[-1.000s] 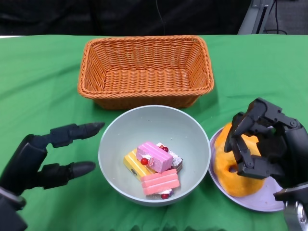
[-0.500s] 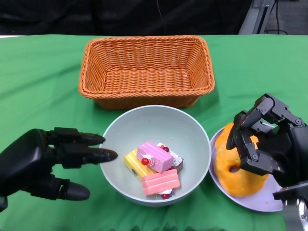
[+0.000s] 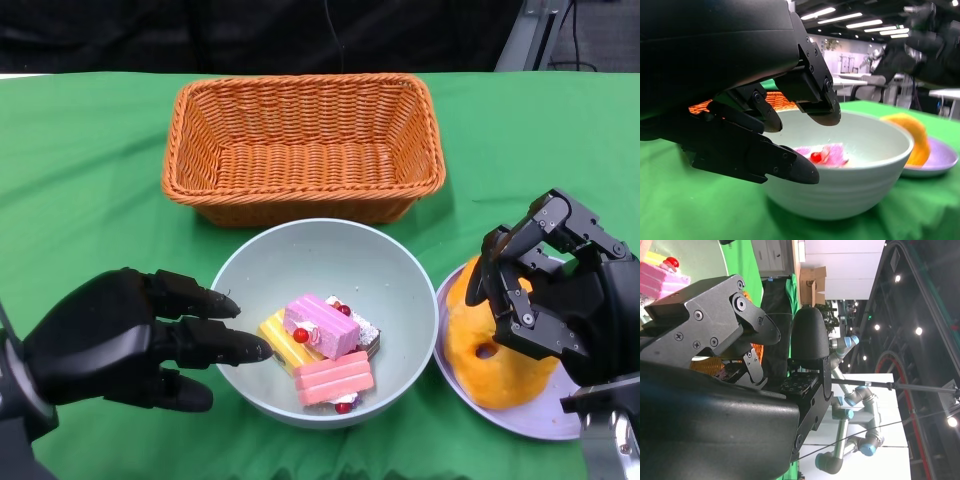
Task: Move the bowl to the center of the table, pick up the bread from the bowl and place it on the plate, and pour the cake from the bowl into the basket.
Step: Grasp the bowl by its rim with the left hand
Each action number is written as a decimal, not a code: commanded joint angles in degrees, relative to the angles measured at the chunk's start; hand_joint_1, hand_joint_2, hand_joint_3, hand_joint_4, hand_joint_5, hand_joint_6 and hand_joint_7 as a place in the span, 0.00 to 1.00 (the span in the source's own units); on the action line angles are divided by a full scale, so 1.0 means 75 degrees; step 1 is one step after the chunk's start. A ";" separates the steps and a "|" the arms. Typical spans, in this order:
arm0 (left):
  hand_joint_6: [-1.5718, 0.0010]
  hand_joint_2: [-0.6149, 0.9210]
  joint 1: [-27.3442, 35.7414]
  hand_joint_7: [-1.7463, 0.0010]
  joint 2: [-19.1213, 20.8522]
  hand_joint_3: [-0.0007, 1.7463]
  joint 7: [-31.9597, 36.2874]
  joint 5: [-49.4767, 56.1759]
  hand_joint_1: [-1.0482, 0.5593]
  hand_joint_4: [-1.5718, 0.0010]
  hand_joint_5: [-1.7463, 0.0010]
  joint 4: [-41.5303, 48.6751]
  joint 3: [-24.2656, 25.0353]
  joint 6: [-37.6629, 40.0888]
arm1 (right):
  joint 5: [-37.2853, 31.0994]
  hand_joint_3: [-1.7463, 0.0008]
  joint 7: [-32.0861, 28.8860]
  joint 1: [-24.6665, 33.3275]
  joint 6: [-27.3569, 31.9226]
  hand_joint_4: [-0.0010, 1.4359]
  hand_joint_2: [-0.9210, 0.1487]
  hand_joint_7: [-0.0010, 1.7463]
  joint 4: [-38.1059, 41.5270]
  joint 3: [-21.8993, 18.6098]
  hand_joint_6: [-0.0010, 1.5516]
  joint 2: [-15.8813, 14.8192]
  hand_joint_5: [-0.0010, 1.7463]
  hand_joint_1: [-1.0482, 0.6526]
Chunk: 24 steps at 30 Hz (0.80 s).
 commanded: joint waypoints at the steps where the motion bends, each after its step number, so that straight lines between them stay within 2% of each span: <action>1: 0.48 1.00 -0.0455 0.99 0.0518 0.05 0.1226 0.0400 0.38 0.44 0.96 0.0060 -0.1118 0.0673 | -0.0013 0.38 -0.0093 0.0093 0.0003 0.53 0.28 0.83 -0.0207 -0.0041 0.43 0.0046 0.99 0.61; 6: 0.46 1.00 -0.1023 0.99 0.0641 0.04 0.1746 0.0334 0.37 0.44 0.96 0.0442 -0.2512 0.1282 | 0.0023 0.38 -0.0096 0.0097 0.0067 0.53 0.28 0.83 -0.0261 -0.0030 0.42 0.0084 0.99 0.60; 11: 0.45 1.00 -0.1533 0.99 0.0608 0.05 0.1874 0.0190 0.35 0.41 0.95 0.0874 -0.3520 0.1641 | -0.0066 0.36 -0.0158 0.0114 0.0048 0.54 0.29 0.84 -0.0282 -0.0028 0.43 0.0125 0.98 0.61; 18: 0.45 1.00 -0.1921 0.99 0.0556 0.05 0.2154 0.0048 0.35 0.39 0.94 0.1267 -0.4478 0.1995 | 0.0017 0.38 -0.0107 0.0098 0.0067 0.52 0.30 0.82 -0.0285 -0.0031 0.42 0.0141 0.99 0.60; 24: 0.43 1.00 -0.2108 0.99 0.0552 0.03 0.1953 -0.0130 0.33 0.39 0.94 0.1316 -0.4942 0.2224 | 0.0002 0.37 -0.0143 0.0133 0.0101 0.53 0.30 0.82 -0.0351 -0.0022 0.43 0.0153 0.99 0.61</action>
